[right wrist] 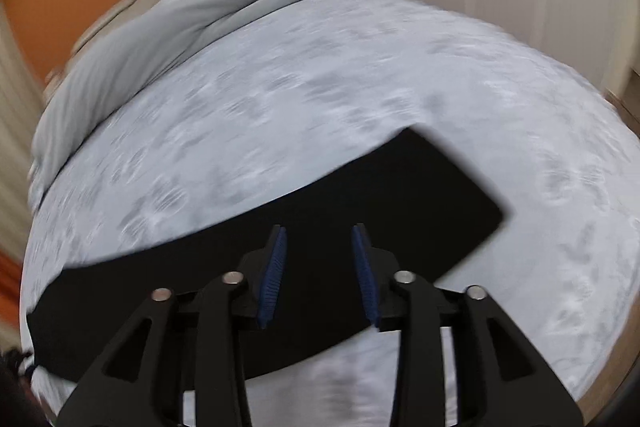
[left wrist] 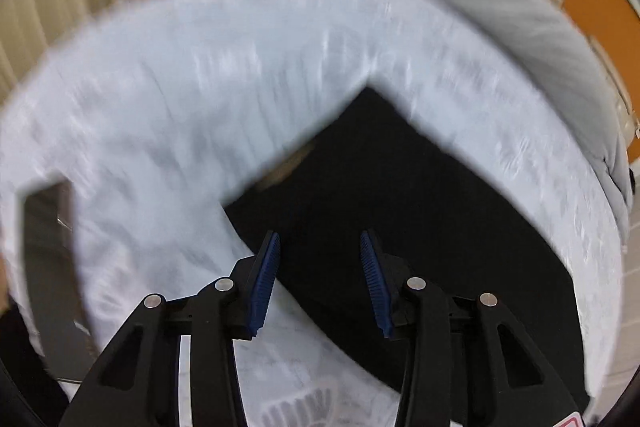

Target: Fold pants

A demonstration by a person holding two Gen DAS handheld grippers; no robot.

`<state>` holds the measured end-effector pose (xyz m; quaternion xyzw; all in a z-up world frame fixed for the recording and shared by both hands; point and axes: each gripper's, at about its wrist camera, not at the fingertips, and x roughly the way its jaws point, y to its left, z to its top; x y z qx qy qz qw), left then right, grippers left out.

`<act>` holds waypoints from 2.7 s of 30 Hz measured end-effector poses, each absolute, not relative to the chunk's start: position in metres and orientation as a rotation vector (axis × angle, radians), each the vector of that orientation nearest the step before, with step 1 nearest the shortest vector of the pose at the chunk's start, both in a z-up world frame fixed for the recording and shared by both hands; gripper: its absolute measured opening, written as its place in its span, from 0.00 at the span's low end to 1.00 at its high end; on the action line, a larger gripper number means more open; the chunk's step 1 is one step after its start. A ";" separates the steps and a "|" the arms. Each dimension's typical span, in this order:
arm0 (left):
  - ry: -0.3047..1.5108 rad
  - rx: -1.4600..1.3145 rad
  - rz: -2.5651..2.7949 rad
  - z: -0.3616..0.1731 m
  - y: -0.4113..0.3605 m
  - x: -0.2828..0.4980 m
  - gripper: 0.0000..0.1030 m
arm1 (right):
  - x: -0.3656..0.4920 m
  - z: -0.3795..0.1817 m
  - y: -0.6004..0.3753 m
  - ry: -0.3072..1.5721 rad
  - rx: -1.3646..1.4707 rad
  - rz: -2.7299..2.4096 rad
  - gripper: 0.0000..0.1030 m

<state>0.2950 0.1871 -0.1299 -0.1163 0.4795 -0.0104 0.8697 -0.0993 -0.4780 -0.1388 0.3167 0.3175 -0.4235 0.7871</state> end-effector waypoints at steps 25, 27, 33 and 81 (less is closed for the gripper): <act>0.782 0.334 -0.492 -0.144 -0.058 0.182 0.72 | -0.146 -0.201 -0.569 0.856 0.653 -0.995 0.10; 0.811 0.341 -0.484 -0.150 -0.058 0.186 0.72 | -0.153 -0.204 -0.570 0.827 0.724 -0.984 0.15; 0.858 0.307 -0.458 -0.154 -0.051 0.194 0.75 | -0.154 -0.180 -0.546 0.816 0.708 -1.017 0.82; 0.923 0.009 -0.355 -0.122 0.063 0.242 0.81 | 0.005 -0.088 -0.385 0.541 0.599 -0.402 0.14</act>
